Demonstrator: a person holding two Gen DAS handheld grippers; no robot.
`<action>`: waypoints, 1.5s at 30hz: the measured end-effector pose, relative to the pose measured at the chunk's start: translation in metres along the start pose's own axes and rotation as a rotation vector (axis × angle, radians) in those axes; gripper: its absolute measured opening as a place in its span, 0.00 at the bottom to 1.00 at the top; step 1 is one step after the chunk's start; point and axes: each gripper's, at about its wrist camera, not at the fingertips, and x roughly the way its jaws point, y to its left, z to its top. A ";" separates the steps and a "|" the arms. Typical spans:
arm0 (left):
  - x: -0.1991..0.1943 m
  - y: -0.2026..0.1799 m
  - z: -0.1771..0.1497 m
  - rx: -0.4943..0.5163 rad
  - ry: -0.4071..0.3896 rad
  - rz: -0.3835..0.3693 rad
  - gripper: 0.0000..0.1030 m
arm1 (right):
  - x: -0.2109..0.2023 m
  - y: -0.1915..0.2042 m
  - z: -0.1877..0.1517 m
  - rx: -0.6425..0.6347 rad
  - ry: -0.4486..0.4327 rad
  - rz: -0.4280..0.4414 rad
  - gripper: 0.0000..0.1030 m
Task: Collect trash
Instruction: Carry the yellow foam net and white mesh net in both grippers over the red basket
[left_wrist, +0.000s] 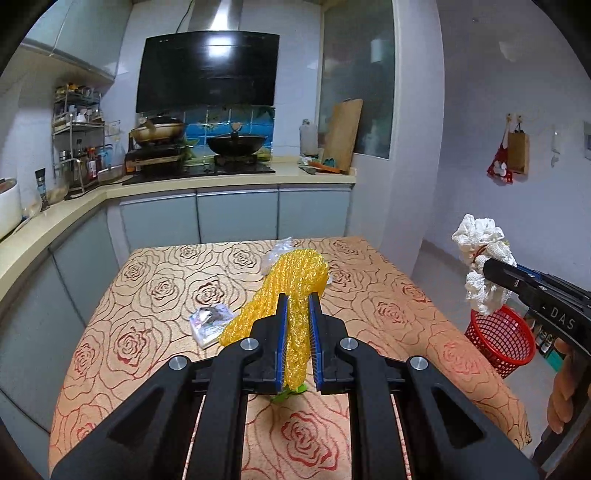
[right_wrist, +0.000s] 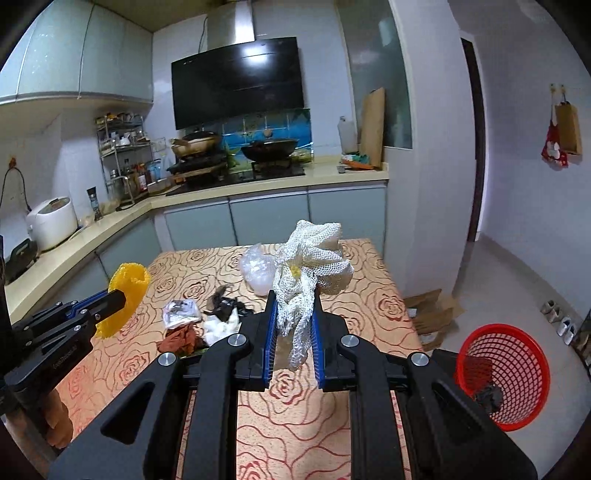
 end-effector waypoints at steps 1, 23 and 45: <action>0.001 -0.003 0.001 0.004 -0.001 -0.005 0.10 | 0.000 -0.002 0.000 0.003 0.000 -0.005 0.16; 0.036 -0.090 0.013 0.081 0.019 -0.165 0.10 | -0.019 -0.078 -0.007 0.068 -0.015 -0.162 0.16; 0.094 -0.226 0.016 0.175 0.115 -0.463 0.10 | -0.049 -0.184 -0.031 0.158 0.009 -0.401 0.16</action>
